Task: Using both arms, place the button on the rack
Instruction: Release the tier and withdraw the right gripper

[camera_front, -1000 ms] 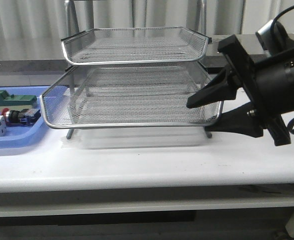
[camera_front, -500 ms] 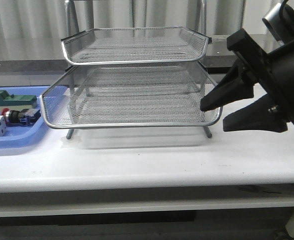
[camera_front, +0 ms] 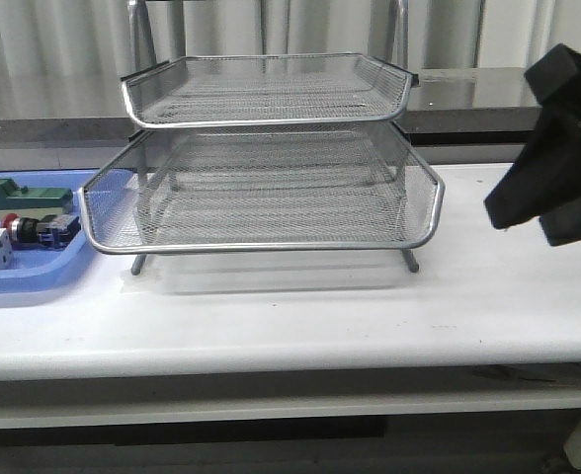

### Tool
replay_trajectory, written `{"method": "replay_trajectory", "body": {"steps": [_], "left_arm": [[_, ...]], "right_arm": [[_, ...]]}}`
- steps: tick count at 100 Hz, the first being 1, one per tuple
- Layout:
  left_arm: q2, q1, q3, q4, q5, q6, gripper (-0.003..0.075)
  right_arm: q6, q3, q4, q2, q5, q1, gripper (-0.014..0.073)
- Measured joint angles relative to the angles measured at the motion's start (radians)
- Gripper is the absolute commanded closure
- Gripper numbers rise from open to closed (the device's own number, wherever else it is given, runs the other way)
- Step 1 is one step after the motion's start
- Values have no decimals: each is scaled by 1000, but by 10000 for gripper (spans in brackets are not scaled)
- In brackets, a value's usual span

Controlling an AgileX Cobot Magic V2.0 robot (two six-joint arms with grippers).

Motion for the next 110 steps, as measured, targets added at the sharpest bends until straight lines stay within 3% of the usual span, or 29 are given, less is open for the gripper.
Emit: {"method": "replay_trajectory", "body": {"steps": [24,42,90,110], "left_arm": [[0,0,0,0,0,0,741],[0,0,0,0,0,0,741],[0,0,0,0,0,0,741],[0,0,0,0,0,0,741]], "right_arm": [[419,-93,-508,-130,171,0,191],[600,-114,-767,-259,274,0,191],[645,-114,-825,-676,436,0,211],[647,-114,-825,-749,485,0,351]]}}
